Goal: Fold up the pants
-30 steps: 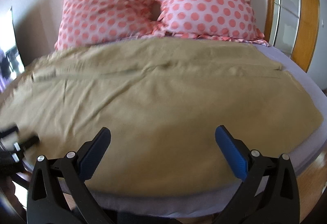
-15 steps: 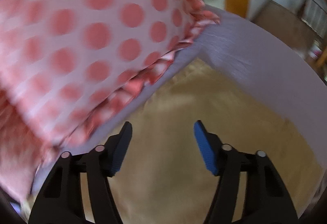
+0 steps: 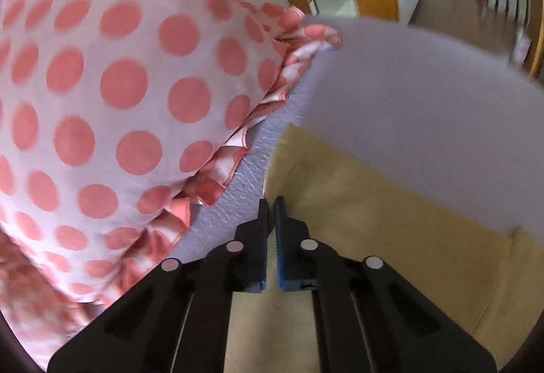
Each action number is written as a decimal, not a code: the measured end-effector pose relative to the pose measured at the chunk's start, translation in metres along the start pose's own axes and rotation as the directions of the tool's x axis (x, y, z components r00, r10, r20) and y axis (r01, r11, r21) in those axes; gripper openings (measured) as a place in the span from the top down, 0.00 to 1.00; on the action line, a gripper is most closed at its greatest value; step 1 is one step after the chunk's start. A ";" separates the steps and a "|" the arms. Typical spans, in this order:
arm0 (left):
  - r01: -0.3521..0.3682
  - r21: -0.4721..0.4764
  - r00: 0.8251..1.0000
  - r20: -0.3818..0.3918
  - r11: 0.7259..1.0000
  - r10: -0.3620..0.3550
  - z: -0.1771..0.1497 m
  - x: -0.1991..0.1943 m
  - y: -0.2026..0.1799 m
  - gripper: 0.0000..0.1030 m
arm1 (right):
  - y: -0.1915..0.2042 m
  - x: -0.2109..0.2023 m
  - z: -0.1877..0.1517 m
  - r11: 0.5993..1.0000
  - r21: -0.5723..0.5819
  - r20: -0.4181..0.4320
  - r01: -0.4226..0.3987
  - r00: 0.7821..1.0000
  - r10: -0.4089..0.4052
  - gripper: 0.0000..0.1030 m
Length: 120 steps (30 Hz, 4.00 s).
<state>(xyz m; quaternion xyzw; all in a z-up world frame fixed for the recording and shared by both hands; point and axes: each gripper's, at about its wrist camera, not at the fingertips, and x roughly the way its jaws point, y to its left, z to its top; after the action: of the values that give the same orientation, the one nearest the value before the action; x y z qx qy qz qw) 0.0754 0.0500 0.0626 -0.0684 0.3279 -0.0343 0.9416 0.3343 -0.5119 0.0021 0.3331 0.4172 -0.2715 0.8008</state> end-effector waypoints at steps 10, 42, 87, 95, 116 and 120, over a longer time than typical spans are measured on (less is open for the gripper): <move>-0.072 -0.093 0.993 0.087 0.993 0.080 0.015 -0.037 0.053 0.02 | -0.143 -0.135 -0.057 0.894 0.127 0.085 -0.429 0.903 0.421 0.97; 0.017 -0.432 0.975 -0.191 0.902 -0.110 0.105 0.137 0.139 0.93 | -0.193 -0.153 -0.076 0.834 0.204 0.108 -0.513 0.858 0.501 0.99; -0.023 -0.522 0.978 0.164 0.853 0.127 -0.139 -0.146 0.177 0.28 | -0.191 -0.207 -0.114 0.917 -0.135 0.202 -0.375 0.896 0.396 0.97; 0.042 -0.486 0.985 0.167 0.873 0.046 -0.144 -0.137 0.170 0.18 | 0.006 -0.267 -0.216 0.485 -0.498 -0.168 -0.719 0.629 0.759 0.97; 0.102 -0.587 0.992 0.118 0.803 -0.040 -0.124 -0.083 0.189 0.15 | 0.034 -0.228 -0.323 0.371 -0.471 -0.565 -0.801 0.596 0.570 0.18; 0.104 -0.635 0.989 0.147 0.766 -0.013 -0.115 -0.091 0.212 0.15 | 0.032 -0.222 -0.319 0.395 -0.453 -0.555 -0.799 0.599 0.577 0.18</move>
<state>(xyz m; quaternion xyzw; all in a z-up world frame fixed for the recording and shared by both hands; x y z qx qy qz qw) -0.0634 0.2573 -0.0027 -0.3976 0.2539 0.0546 0.8800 0.0896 -0.2144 0.0636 0.2057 0.4245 0.3137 0.8241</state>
